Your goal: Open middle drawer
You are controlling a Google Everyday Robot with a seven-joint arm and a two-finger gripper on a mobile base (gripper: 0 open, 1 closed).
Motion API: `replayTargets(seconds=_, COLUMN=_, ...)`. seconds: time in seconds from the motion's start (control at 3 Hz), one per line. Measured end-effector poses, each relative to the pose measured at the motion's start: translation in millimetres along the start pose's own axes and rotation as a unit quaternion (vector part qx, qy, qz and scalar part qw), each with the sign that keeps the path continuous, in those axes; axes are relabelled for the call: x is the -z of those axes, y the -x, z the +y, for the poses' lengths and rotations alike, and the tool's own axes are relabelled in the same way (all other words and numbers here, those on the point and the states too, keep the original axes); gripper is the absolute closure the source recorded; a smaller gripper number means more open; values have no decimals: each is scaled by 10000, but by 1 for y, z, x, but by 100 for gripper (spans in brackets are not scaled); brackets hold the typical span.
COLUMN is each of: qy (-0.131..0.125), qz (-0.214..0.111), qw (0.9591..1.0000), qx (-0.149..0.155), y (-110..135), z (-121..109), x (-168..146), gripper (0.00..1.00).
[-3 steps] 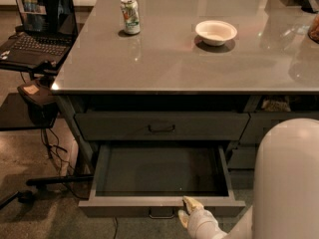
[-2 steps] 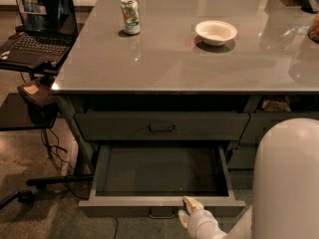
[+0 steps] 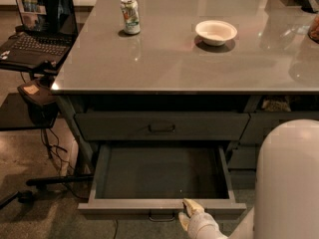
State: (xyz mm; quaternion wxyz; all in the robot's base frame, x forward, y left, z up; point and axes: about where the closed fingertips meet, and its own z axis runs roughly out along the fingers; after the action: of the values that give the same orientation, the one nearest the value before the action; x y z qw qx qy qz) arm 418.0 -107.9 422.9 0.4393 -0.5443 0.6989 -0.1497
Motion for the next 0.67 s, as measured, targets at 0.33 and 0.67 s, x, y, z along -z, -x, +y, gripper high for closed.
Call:
replayTargets(seconds=0.33, qy=-34, qz=-17, qw=10000, qx=8, y=-1, z=5, x=6, gripper=100)
replayTargets(seconds=0.67, qy=-25, qz=-7, qw=10000, qx=9, y=-1, z=6, x=9, gripper=100)
